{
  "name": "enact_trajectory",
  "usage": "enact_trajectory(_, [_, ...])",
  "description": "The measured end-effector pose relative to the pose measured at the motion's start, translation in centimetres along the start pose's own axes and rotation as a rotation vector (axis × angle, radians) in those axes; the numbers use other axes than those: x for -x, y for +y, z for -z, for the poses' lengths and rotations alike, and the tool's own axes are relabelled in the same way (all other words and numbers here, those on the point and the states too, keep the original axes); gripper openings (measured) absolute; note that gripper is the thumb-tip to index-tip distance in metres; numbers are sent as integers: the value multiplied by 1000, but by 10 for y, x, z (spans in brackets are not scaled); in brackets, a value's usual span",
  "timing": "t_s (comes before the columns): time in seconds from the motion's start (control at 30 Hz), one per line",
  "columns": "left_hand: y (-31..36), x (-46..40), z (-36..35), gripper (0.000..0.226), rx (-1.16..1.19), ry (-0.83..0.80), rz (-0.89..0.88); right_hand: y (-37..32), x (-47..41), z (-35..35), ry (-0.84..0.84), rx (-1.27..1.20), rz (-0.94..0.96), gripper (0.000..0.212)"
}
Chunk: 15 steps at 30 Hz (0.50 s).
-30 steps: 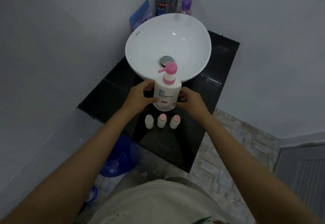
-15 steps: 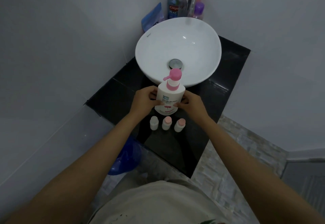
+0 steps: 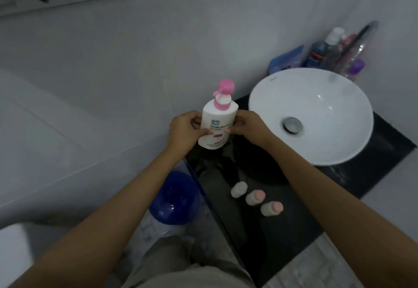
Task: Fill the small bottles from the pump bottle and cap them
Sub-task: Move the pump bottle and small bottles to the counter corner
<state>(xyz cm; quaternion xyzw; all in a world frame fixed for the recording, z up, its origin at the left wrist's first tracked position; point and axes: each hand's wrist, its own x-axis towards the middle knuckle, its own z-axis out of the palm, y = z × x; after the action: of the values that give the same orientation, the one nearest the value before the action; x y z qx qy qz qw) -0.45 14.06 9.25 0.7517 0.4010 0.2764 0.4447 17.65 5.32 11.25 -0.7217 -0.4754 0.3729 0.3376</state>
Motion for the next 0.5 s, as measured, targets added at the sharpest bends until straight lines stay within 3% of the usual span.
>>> enact_trajectory(0.3, [-30,-32,4,33,-82,165,132,-6,-77,-14,-159,21,3,46])
enact_trajectory(0.5, [-36,-47,2,35,-102,211,155,-7,-96,-19,-161,-77,-54,51])
